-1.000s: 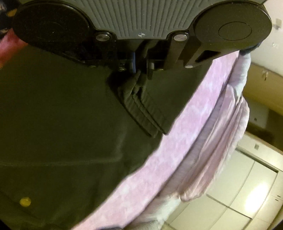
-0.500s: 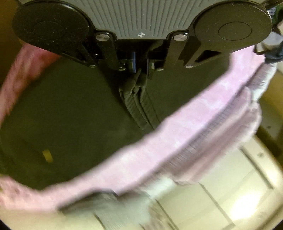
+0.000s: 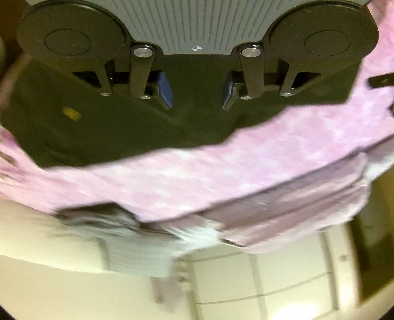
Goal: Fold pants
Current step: 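Fold the hem end over toward the waistband with the left gripper while the right gripper holds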
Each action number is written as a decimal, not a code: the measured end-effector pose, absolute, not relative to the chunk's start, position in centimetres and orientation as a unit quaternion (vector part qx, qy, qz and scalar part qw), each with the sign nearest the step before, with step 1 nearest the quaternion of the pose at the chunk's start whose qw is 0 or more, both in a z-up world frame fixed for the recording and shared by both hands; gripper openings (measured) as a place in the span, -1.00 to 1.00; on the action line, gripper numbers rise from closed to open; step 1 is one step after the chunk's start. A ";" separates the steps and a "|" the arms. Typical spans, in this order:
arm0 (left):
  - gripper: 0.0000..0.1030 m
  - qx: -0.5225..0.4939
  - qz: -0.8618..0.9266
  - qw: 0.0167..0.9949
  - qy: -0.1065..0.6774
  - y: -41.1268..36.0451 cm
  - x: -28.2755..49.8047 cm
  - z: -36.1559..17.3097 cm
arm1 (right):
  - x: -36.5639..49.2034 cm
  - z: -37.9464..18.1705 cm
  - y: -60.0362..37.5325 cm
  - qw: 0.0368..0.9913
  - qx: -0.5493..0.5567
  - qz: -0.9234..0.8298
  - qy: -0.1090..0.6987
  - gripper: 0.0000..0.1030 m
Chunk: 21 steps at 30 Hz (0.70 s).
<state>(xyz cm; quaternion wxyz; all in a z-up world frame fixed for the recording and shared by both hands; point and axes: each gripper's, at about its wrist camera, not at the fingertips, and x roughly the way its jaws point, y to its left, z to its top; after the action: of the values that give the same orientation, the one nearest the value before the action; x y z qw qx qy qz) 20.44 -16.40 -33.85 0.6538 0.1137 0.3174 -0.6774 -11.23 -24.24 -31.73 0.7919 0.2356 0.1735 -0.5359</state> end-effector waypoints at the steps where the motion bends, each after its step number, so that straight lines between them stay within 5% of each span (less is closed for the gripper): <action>1: -0.86 0.118 -0.676 0.655 0.317 -17.6 20.4 -34.1 | -10.2 -32.1 -24.9 0.804 0.216 -0.524 0.180 -0.58; 7: -0.87 0.162 -0.657 0.661 0.324 -22.9 19.5 -37.9 | -6.3 -38.4 -29.8 0.803 0.176 -0.499 0.275 -0.69; 11: -0.87 0.185 -0.652 0.669 0.305 -23.0 18.8 -38.0 | -7.2 -37.4 -29.5 0.800 0.183 -0.494 0.286 -0.69; 21: -0.87 0.200 -0.673 0.641 0.310 -11.6 15.1 -36.2 | -10.0 -35.3 -19.0 0.816 0.165 -0.464 0.304 -0.69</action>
<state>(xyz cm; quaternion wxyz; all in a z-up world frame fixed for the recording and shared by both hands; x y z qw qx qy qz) 15.05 -11.63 -36.19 0.6410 0.1999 0.3098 -0.6732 -10.03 -18.96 -35.33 0.8156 0.1649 0.3044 -0.4636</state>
